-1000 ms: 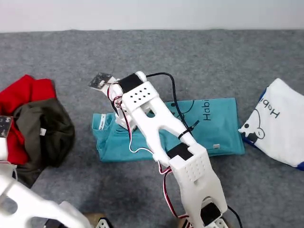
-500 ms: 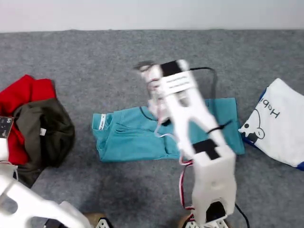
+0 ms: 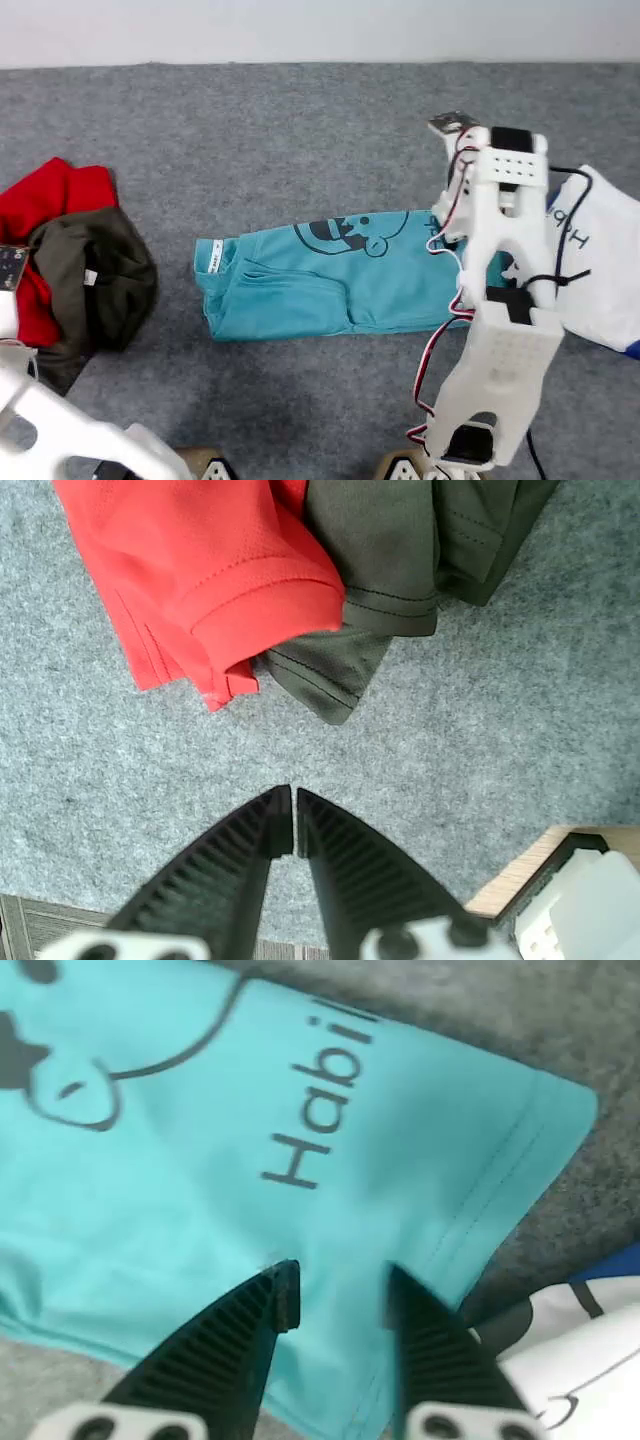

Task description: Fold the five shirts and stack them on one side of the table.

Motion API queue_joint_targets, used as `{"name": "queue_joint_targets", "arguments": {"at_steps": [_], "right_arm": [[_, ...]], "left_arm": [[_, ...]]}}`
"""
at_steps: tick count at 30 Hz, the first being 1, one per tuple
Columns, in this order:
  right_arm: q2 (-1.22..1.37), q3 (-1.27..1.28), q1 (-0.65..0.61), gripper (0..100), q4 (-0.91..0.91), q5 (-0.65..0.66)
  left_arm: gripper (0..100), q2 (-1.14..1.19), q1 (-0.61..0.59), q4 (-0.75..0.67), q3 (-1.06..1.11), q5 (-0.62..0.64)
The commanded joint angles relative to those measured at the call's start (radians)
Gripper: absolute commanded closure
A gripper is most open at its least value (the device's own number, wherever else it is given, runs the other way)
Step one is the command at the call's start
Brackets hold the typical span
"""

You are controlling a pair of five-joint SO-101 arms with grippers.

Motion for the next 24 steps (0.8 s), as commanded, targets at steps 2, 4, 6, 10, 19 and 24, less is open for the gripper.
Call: {"name": "queue_joint_targets", "arguments": {"at_steps": [2, 4, 6, 10, 19, 24], "right_arm": [[0.025, -0.014, 0.008, 78.9, -0.054, -0.064], [0.053, -0.014, 0.012, 78.9, -0.07, -0.066], [0.077, -0.014, 0.019, 78.9, -0.074, -0.066], [0.091, -0.014, 0.042, 78.7, -0.084, -0.066], [0.09, -0.048, 0.054, 75.2, 0.01, -0.066], [0.09, -0.048, 0.07, 73.4, 0.008, -0.066]], "left_arm": [[98, -0.017, 0.002, -0.018, -0.007, -0.012], [98, -0.017, 0.002, -0.018, -0.007, -0.012], [98, -0.015, 0.002, -0.02, -0.007, -0.012], [98, -0.015, 0.002, -0.021, -0.007, -0.014], [98, -0.015, 0.002, -0.021, -0.007, -0.014], [98, -0.015, 0.003, -0.021, -0.007, -0.014]]}}
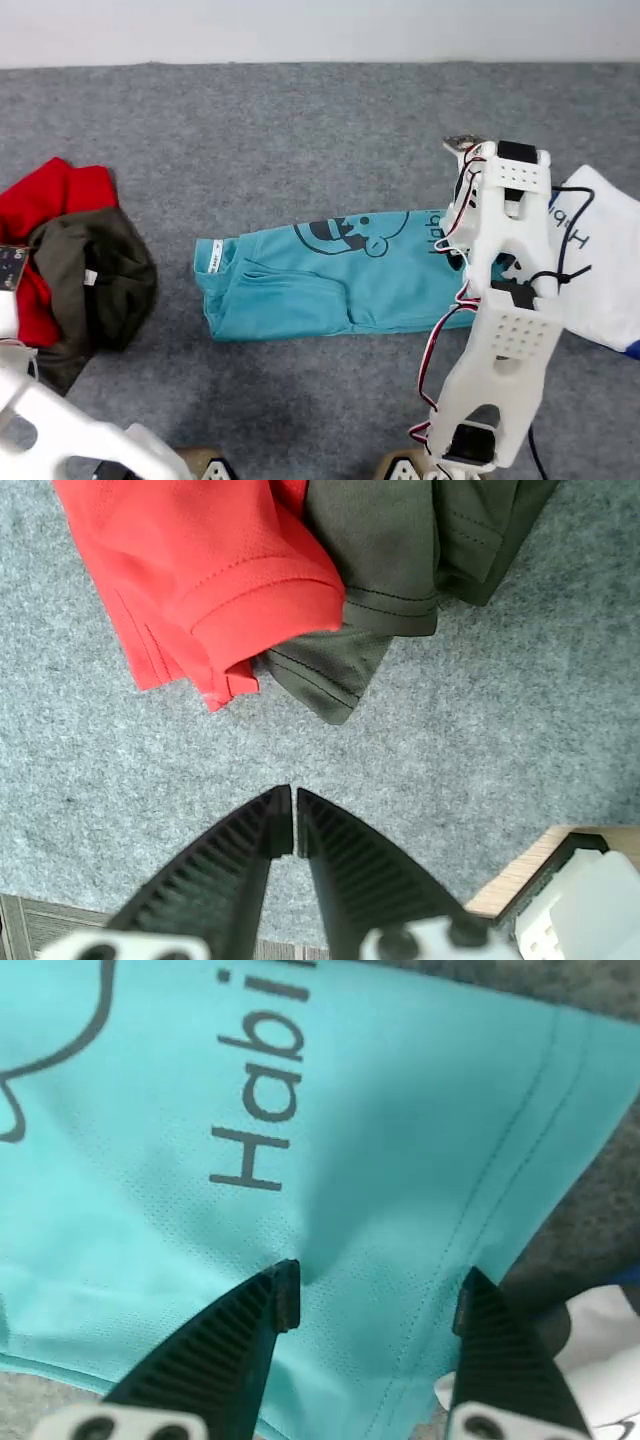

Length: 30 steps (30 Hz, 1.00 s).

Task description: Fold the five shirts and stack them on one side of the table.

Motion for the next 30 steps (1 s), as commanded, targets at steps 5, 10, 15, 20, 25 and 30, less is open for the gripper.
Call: {"name": "queue_joint_targets", "arguments": {"at_steps": [5, 10, 15, 20, 25, 30], "right_arm": [[0.008, -0.038, 0.048, 73.4, -0.019, -0.009], [0.13, -0.034, 0.047, 73.8, -0.073, -0.015], [0.142, -0.072, 0.044, 93.4, -0.071, -0.026], [0.097, -0.084, 0.013, 98.9, -0.041, -0.026], [-0.012, -0.084, -0.061, 98.9, 0.001, -0.005], [-0.151, -0.084, -0.177, 98.9, 0.077, -0.002]], "left_arm": [[98, -0.015, 0.003, -0.021, -0.007, -0.014], [98, -0.017, 0.031, -0.017, -0.007, -0.014], [98, -0.02, 0.063, -0.015, -0.007, -0.014], [98, -0.017, 0.066, -0.015, -0.005, -0.014], [98, -0.015, 0.066, -0.015, -0.005, -0.014], [98, -0.015, 0.066, -0.017, -0.004, -0.014]]}}
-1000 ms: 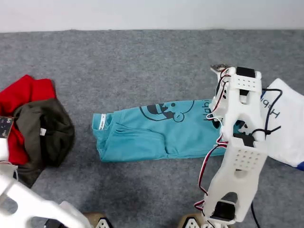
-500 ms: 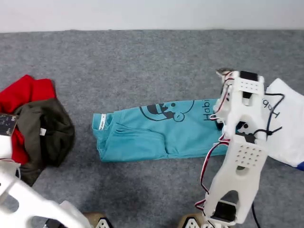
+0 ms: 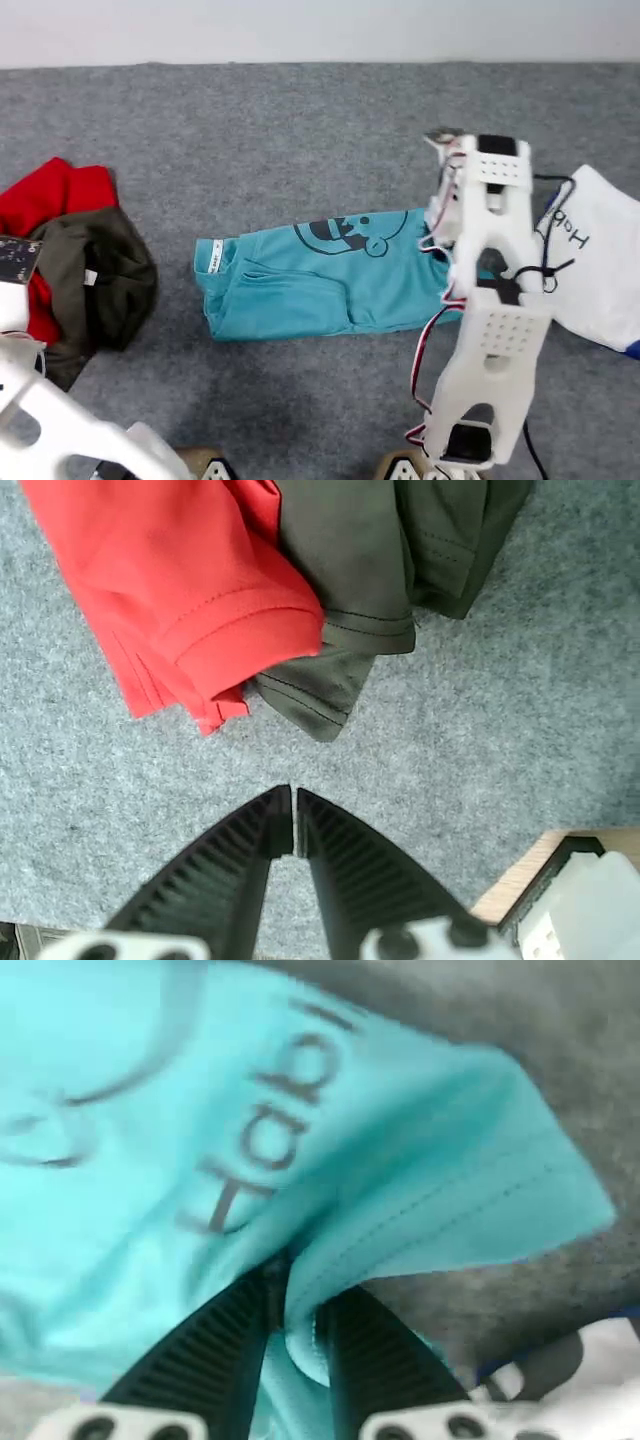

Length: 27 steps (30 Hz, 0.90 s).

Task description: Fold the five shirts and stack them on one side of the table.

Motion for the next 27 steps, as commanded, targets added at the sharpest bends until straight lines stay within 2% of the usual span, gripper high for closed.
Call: {"name": "queue_joint_targets", "arguments": {"at_steps": [1, 12, 22, 27], "right_arm": [[-0.162, -0.025, -0.102, 98.9, 0.059, 0.005], [-0.363, -0.025, -0.406, 98.9, 0.09, -0.055], [-0.364, -0.025, -0.627, 98.9, -0.013, -0.048], [-0.298, -0.025, -0.684, 98.9, -0.062, -0.046]], "left_arm": [[98, -0.017, 0.005, -0.02, 0.002, -0.014], [98, -0.021, -0.002, -0.023, 0.07, -0.014], [98, -0.021, -0.002, -0.114, 0.139, -0.012], [98, -0.021, -0.002, -0.147, 0.208, -0.012]]}}
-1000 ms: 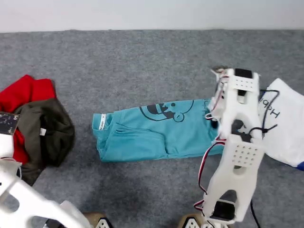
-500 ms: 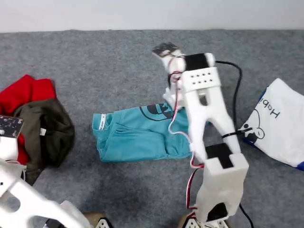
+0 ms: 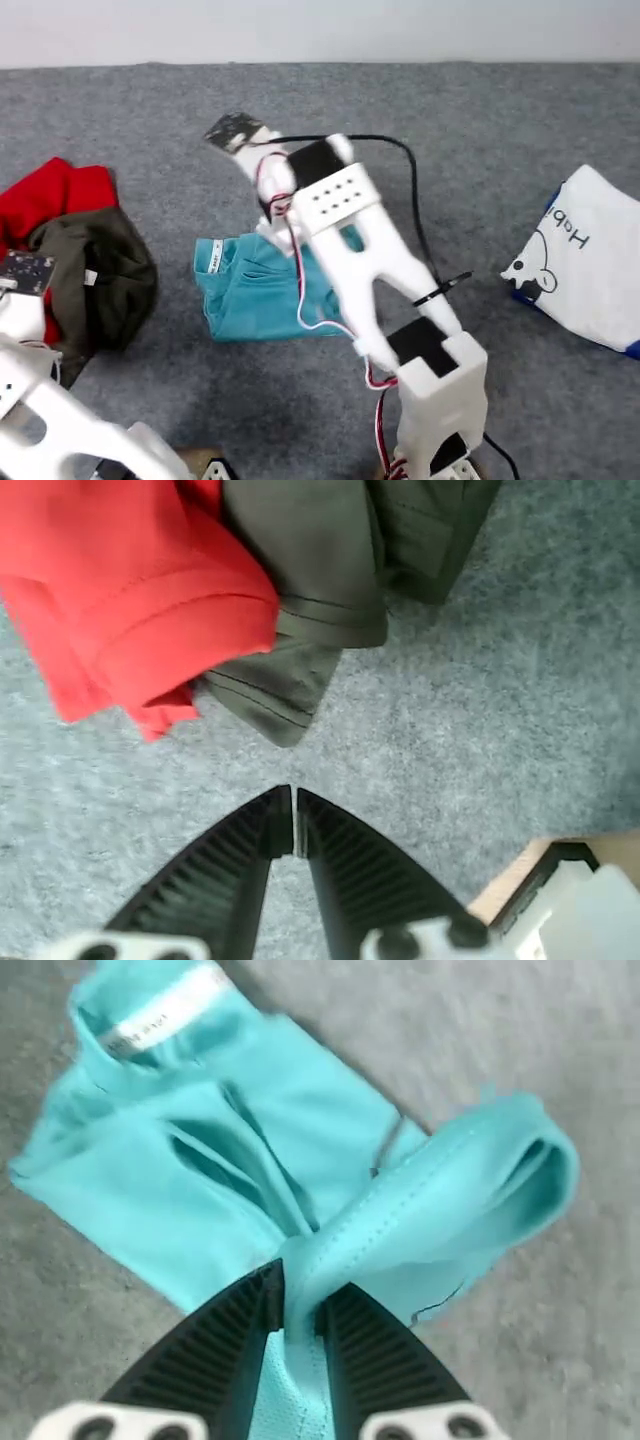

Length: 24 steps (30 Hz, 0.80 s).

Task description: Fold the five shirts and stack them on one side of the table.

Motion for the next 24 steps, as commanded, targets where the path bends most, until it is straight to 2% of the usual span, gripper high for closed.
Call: {"name": "queue_joint_targets", "arguments": {"at_steps": [1, 9, 13, 20, 24], "right_arm": [[0.012, -0.025, -0.033, 98.9, -0.028, -0.002], [0.108, -0.026, -0.107, 98.8, -0.113, 0.002], [0.128, -0.026, -0.159, 98.3, -0.166, 0.058], [0.139, -0.028, -0.231, 78.4, -0.163, 0.089], [0.148, -0.138, -0.217, 76.4, -0.088, 0.094]], "left_arm": [[98, -0.02, -0.002, -0.029, 0.01, -0.012], [98, -0.021, -0.002, -0.029, 0.013, -0.011], [98, -0.021, -0.002, -0.029, 0.013, -0.011], [98, -0.021, 0.003, -0.029, 0.015, -0.011], [98, -0.021, 0.003, -0.029, 0.015, -0.011]]}}
